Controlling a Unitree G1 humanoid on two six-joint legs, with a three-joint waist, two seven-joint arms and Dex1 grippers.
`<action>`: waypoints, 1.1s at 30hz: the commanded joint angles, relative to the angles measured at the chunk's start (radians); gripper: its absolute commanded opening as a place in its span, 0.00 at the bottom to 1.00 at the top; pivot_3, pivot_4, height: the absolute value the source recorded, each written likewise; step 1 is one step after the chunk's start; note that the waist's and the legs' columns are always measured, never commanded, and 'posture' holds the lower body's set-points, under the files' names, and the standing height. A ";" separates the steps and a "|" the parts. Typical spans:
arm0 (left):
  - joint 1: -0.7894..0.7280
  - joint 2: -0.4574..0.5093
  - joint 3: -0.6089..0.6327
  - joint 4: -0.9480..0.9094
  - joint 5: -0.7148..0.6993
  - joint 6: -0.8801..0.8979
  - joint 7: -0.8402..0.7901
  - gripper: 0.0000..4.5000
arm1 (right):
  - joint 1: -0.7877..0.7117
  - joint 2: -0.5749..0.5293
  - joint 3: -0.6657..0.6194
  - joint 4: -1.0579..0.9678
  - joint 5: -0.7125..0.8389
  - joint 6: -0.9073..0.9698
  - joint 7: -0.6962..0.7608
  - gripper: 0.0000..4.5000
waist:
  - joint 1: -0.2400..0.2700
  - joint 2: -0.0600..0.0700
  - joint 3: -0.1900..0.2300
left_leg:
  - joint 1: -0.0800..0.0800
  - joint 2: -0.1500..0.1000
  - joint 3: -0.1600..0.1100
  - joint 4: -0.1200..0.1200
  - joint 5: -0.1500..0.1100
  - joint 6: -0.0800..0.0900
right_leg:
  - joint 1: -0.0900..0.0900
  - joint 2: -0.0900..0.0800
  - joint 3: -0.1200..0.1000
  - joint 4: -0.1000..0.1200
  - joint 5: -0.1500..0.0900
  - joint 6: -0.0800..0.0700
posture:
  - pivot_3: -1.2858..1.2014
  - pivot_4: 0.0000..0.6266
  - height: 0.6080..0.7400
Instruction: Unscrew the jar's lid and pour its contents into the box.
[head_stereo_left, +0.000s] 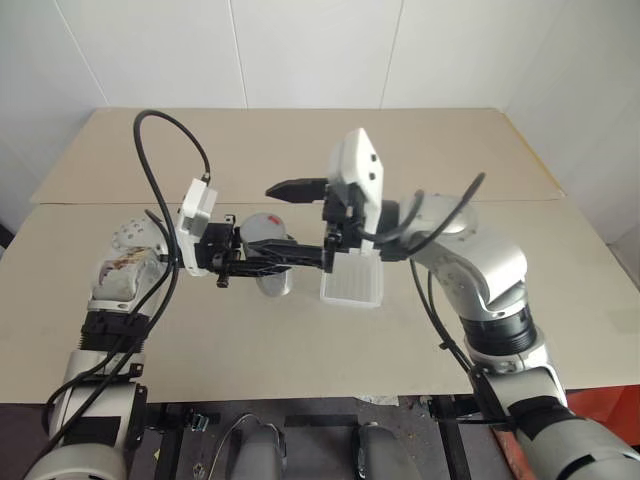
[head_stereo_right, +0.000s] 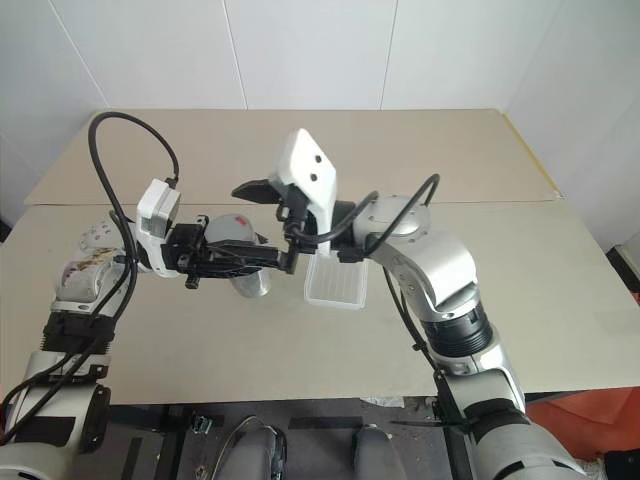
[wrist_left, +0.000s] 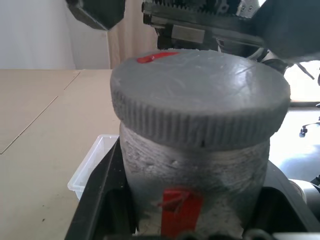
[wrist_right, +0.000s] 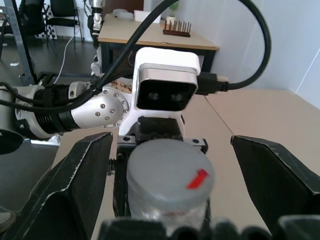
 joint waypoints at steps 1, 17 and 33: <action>-0.028 0.001 0.008 -0.002 -0.003 -0.017 -0.005 0.44 | -0.034 0.028 0.016 0.003 -0.017 0.006 -0.033 0.98 | 0.000 0.000 0.000 | 0.000 0.000 0.000 0.000 0.000 0.000 | 0.000 0.000 0.000 0.000 0.000 0.000 | 0.52 0.24 1.00; 0.007 0.033 0.023 -0.034 -0.015 -0.009 -0.006 0.44 | -0.020 -0.005 -0.025 0.051 -0.066 -0.012 -0.063 0.98 | 0.000 0.000 0.000 | 0.000 0.000 0.000 0.000 0.000 0.000 | 0.000 0.000 0.000 0.000 0.000 0.000 | 0.52 0.24 1.00; 0.018 0.059 0.026 -0.045 -0.025 0.000 -0.014 0.44 | 0.043 -0.126 -0.090 0.006 -0.020 -0.037 -0.011 0.98 | 0.001 0.000 0.000 | 0.000 0.000 0.000 0.000 0.000 0.000 | 0.000 0.000 0.000 -0.001 0.000 0.000 | 0.52 0.24 1.00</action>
